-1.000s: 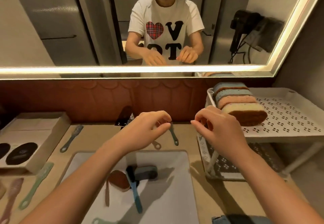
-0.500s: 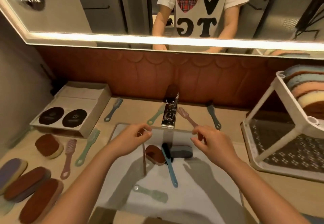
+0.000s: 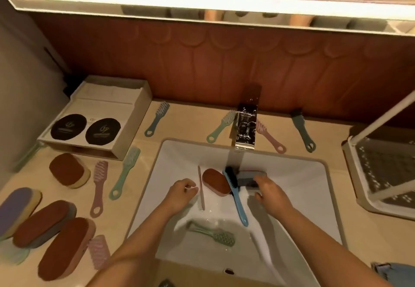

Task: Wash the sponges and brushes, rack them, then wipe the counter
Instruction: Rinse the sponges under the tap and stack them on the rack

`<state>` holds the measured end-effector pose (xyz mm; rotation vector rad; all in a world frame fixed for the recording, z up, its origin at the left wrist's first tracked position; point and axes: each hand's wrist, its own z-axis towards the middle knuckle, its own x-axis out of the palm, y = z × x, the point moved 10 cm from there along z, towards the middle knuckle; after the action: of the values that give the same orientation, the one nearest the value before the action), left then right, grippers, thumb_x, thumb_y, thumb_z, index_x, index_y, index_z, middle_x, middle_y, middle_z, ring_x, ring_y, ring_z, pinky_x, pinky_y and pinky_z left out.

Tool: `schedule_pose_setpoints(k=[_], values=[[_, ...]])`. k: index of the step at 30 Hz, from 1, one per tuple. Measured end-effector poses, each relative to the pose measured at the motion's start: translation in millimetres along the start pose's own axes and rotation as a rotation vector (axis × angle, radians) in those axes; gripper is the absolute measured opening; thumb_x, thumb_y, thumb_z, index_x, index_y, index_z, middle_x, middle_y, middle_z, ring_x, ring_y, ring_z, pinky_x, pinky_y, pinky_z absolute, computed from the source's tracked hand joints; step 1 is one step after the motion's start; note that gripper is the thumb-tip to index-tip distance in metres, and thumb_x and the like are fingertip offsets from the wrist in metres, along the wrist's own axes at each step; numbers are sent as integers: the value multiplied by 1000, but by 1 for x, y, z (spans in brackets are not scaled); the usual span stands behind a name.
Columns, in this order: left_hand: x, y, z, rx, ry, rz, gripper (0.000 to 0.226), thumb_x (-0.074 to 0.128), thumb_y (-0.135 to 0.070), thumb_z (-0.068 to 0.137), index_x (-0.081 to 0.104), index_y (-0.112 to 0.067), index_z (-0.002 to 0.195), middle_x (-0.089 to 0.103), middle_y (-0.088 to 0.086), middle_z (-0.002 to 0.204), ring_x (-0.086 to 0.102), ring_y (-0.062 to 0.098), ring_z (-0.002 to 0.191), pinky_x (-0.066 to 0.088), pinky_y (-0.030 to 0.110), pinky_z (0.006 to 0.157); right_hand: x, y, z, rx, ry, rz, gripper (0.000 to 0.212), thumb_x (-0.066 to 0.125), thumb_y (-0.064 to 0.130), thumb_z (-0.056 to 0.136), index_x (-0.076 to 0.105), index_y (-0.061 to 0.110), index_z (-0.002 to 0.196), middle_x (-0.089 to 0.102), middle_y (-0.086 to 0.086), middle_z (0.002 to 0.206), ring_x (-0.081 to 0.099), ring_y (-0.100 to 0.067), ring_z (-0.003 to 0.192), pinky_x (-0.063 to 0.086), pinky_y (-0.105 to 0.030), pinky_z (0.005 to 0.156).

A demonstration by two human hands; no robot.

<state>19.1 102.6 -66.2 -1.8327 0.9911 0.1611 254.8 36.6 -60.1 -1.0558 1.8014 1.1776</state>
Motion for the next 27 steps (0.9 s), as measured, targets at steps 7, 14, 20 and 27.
schedule_pose_setpoints(k=[7,14,20,27], values=[[-8,11,13,-91,-64,-291,14,49,-10,92,62,-15,93,58,3,94,56,23,90,52,39,81,24,-19,30,88,42,-105,65,52,14,89,21,13,146,19,-8,154,32,-27,135,33,-35,107],[3,13,32,-83,-21,-263,10,54,-10,90,61,-14,84,60,0,87,56,20,85,50,37,82,38,-32,35,148,32,-332,57,50,28,91,24,20,142,42,-10,133,47,-27,111,46,-35,87],[27,17,42,-82,35,-205,10,53,-18,92,63,-15,94,62,3,100,58,21,98,46,33,89,48,-36,40,226,60,-421,37,51,22,91,47,21,128,46,-8,126,42,-27,115,39,-34,88],[42,11,60,32,20,60,20,57,-22,89,62,-10,105,59,8,113,53,16,99,40,25,82,66,-52,42,255,110,-179,38,53,32,90,49,13,123,49,-10,126,49,-27,111,43,-35,86]])
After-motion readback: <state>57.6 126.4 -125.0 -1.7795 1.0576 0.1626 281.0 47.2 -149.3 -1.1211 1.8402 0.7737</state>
